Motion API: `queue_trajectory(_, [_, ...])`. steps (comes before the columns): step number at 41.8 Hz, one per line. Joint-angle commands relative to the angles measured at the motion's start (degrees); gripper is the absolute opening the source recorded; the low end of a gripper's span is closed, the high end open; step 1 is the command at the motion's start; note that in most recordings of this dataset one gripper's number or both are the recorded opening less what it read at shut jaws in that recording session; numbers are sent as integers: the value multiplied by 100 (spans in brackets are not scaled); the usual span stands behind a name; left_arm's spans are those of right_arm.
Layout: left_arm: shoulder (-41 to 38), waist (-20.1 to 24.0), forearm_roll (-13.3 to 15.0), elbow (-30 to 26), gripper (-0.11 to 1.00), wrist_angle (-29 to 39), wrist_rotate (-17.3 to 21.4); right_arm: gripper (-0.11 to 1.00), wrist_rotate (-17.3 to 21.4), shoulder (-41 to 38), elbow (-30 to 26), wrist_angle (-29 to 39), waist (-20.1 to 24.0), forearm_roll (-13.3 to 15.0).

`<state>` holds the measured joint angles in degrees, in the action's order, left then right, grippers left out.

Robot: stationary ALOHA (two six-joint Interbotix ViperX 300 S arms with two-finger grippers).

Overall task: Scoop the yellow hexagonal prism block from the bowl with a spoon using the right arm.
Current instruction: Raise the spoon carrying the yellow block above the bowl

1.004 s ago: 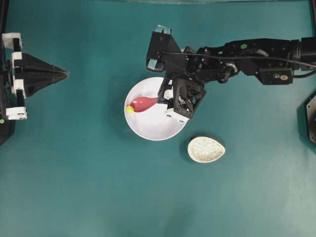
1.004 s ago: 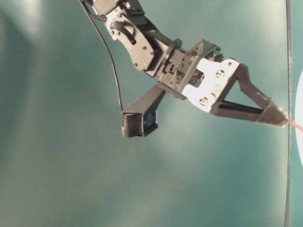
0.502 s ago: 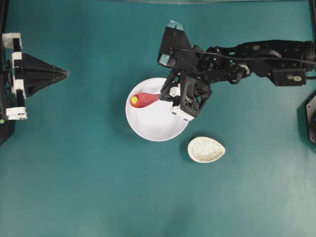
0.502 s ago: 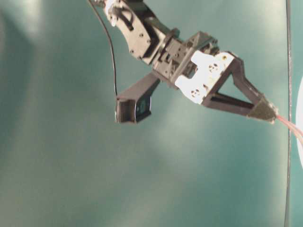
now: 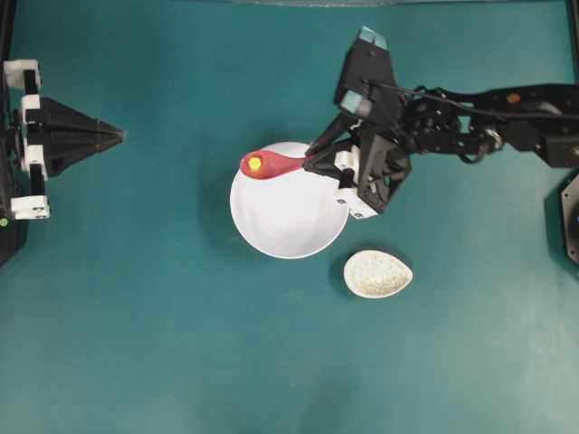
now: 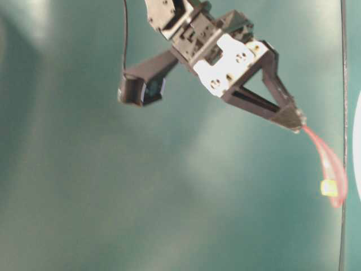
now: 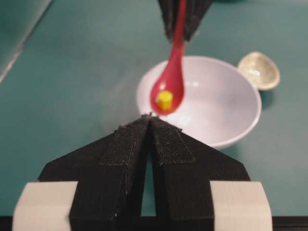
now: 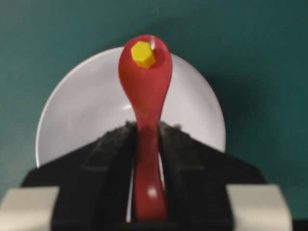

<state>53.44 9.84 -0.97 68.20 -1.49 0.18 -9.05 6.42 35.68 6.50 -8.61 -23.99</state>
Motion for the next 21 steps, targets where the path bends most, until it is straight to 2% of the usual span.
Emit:
queue_trajectory(1, [-44, 18, -18, -53, 0, -62, 0, 23, 0, 299, 53, -308, 79, -53])
queue_trajectory(9, [-44, 18, -18, -44, 0, -62, 0, 23, 9, 659, 299, -686, 237, -53])
queue_trajectory(21, [-53, 18, -18, -53, 0, -62, -9, 23, 35, 1090, 448, -703, 352, -53])
